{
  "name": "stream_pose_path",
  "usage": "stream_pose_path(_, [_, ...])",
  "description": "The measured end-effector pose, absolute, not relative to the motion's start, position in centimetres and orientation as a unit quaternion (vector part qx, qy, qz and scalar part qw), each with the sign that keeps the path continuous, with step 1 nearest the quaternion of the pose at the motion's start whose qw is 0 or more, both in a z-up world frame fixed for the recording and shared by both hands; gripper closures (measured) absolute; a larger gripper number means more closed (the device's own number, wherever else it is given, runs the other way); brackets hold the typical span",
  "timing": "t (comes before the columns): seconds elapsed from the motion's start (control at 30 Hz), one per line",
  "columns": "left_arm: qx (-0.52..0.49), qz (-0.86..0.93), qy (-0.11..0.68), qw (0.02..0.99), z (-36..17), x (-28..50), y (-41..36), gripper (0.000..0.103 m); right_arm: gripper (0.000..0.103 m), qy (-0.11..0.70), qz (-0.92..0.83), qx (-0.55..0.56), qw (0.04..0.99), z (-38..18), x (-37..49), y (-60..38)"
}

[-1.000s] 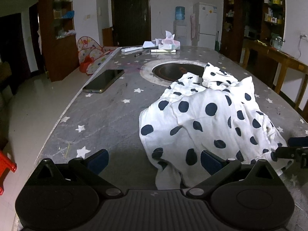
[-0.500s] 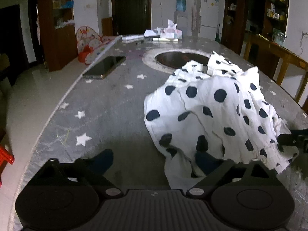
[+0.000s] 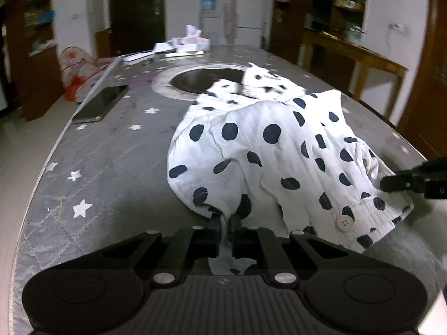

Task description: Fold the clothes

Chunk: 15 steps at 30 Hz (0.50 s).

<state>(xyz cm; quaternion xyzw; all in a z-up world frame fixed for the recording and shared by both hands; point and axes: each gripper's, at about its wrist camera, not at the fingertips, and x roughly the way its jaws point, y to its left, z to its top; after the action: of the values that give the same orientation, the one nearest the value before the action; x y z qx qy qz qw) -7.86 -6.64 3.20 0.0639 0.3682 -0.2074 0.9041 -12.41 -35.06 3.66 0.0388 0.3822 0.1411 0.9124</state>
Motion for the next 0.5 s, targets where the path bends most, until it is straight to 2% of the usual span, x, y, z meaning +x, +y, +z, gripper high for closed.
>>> stream_pose_path(0.37, [0.111, -0.281, 0.397, 0.867, 2.9, -13.1, -6.1, 0.095, 0.094, 0.434, 0.192, 0.004, 0.88, 4.6, -18.5, -34.9])
stream_pose_path(0.5, [0.105, -0.28, 0.394, 0.869, 3.9, -13.0, -5.7, 0.087, 0.089, 0.435, 0.197, 0.005, 0.879, 5.5, -19.3, -35.5])
